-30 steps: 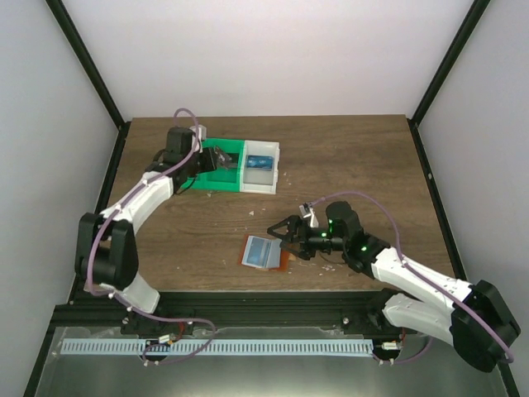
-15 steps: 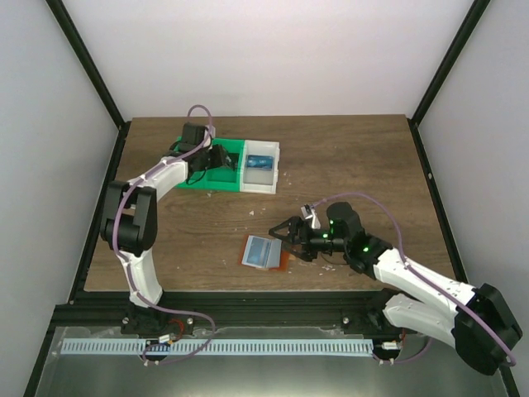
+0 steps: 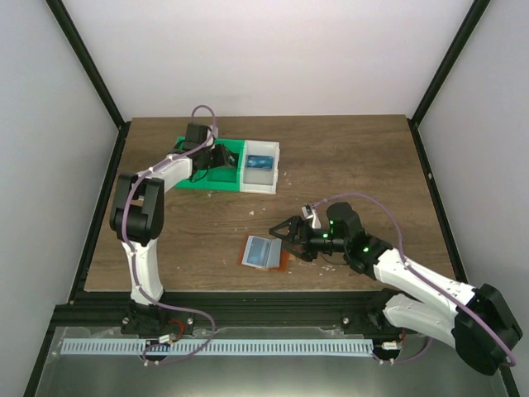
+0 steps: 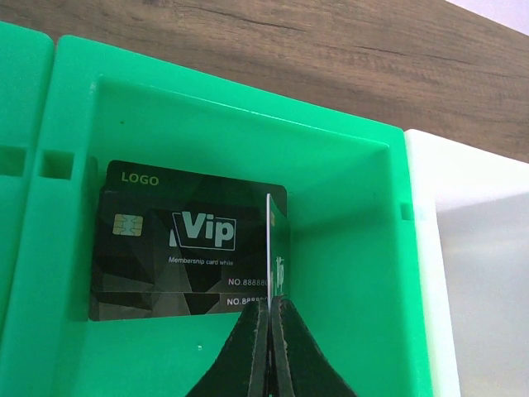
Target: Take the credit cards out of the card holder
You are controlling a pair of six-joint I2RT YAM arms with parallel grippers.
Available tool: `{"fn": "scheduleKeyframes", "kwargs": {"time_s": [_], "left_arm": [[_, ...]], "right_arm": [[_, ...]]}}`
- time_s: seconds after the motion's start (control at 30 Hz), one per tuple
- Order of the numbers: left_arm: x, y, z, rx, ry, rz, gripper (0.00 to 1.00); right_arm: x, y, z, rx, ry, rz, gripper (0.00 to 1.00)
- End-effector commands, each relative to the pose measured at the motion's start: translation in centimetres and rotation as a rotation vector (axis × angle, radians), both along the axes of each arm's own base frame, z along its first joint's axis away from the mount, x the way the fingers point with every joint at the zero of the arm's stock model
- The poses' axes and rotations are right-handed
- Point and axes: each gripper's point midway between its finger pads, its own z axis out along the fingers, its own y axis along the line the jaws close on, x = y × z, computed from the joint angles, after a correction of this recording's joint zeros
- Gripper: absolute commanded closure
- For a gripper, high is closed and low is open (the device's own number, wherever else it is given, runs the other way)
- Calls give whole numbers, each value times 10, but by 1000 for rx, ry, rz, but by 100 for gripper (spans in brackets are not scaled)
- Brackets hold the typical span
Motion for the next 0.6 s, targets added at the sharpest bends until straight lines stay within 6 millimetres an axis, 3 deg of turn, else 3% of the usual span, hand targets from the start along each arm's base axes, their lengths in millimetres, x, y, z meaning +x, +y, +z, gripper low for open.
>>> {"fn": "scheduleKeyframes", "kwargs": {"time_s": [0.0, 0.33, 0.43, 0.57], "left_arm": [[8, 6, -2, 20, -21, 9, 96], [16, 17, 7, 79, -49, 44, 90], [18, 19, 11, 91, -62, 51, 98], [20, 17, 8, 81, -57, 48, 100]], "right_arm": [[2, -2, -2, -6, 0, -21, 0], [1, 1, -6, -9, 3, 1, 0], [1, 1, -7, -10, 8, 6, 0], [1, 2, -8, -11, 12, 7, 0]]}}
